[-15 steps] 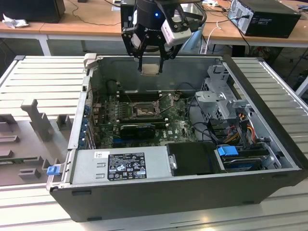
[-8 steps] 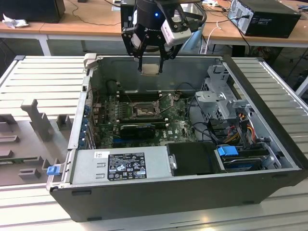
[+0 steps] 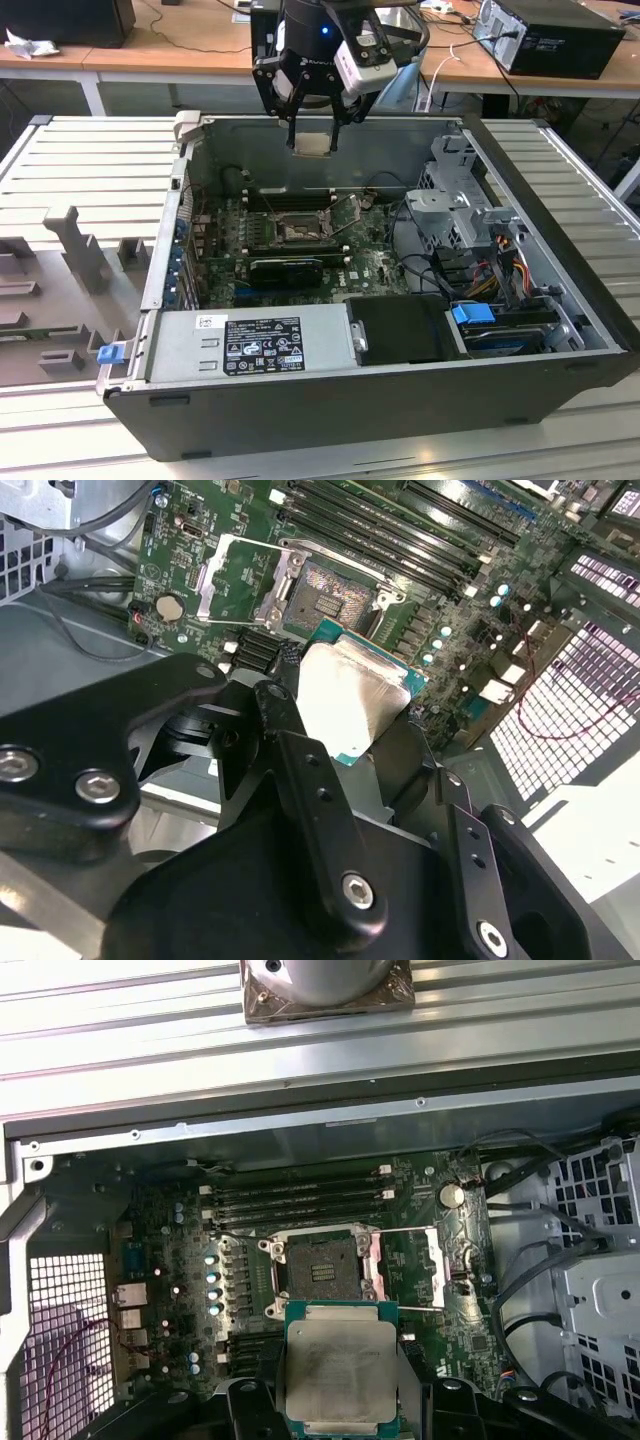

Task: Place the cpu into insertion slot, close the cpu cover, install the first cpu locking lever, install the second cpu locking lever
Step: 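Place the cpu into insertion slot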

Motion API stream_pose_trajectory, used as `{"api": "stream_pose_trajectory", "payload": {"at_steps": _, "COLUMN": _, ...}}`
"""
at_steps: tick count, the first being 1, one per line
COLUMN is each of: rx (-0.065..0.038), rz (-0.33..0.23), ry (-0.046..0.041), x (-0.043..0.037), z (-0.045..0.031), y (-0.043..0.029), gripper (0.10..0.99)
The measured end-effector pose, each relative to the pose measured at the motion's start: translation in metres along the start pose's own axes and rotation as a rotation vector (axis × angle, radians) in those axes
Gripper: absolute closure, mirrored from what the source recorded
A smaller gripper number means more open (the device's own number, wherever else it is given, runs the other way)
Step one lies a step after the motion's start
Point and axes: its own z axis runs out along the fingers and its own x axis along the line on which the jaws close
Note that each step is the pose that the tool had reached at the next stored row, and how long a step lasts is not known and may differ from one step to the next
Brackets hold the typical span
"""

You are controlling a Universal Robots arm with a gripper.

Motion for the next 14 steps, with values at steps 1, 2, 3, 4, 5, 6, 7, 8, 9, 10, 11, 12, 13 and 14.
{"api": "stream_pose_trajectory", "payload": {"at_steps": 1, "rx": 0.0, "rz": 0.001, "ry": -0.0001, "x": 0.0, "z": 0.0, "y": 0.0, "gripper": 0.549}}
{"api": "stream_pose_trajectory", "payload": {"at_steps": 2, "rx": 0.0, "rz": 0.001, "ry": -0.0001, "x": 0.0, "z": 0.0, "y": 0.0, "gripper": 0.549}}
{"api": "stream_pose_trajectory", "payload": {"at_steps": 3, "rx": 0.0, "rz": 0.002, "ry": -0.0001, "x": 0.0, "z": 0.0, "y": 0.0, "gripper": 0.549}}
{"api": "stream_pose_trajectory", "payload": {"at_steps": 4, "rx": 0.0, "rz": 0.002, "ry": -0.0002, "x": 0.0, "z": 0.0, "y": 0.0, "gripper": 0.549}}
{"api": "stream_pose_trajectory", "payload": {"at_steps": 5, "rx": 0.0, "rz": 0.003, "ry": -0.0003, "x": 0.0, "z": 0.0, "y": 0.0, "gripper": 0.549}}
{"api": "stream_pose_trajectory", "payload": {"at_steps": 6, "rx": 0.0, "rz": 0.004, "ry": -0.0003, "x": 0.0, "z": 0.0, "y": 0.0, "gripper": 0.549}}
{"api": "stream_pose_trajectory", "payload": {"at_steps": 7, "rx": 0.0, "rz": 0.005, "ry": -0.0005, "x": 0.0, "z": 0.0, "y": 0.0, "gripper": 0.549}}
{"api": "stream_pose_trajectory", "payload": {"at_steps": 8, "rx": 0.0, "rz": 0.006, "ry": -0.0005, "x": 0.0, "z": 0.0, "y": 0.0, "gripper": 0.549}}
{"api": "stream_pose_trajectory", "payload": {"at_steps": 9, "rx": 0.0, "rz": 0.007, "ry": -0.0006, "x": 0.0, "z": 0.0, "y": 0.0, "gripper": 0.549}}
{"api": "stream_pose_trajectory", "payload": {"at_steps": 10, "rx": 0.0, "rz": 0.009, "ry": -0.0008, "x": 0.0, "z": 0.0, "y": 0.0, "gripper": 0.549}}
{"api": "stream_pose_trajectory", "payload": {"at_steps": 11, "rx": 0.0, "rz": 0.01, "ry": -0.0009, "x": 0.0, "z": 0.0, "y": 0.0, "gripper": 0.549}}
{"api": "stream_pose_trajectory", "payload": {"at_steps": 12, "rx": 0.0, "rz": 0.011, "ry": -0.001, "x": 0.0, "z": 0.0, "y": 0.0, "gripper": 0.549}}
{"api": "stream_pose_trajectory", "payload": {"at_steps": 13, "rx": 0.0, "rz": 0.012, "ry": -0.0011, "x": 0.0, "z": 0.0, "y": 0.0, "gripper": 0.549}}
{"api": "stream_pose_trajectory", "payload": {"at_steps": 14, "rx": 0.0, "rz": 0.013, "ry": -0.0012, "x": 0.0, "z": 0.0, "y": 0.0, "gripper": 0.549}}
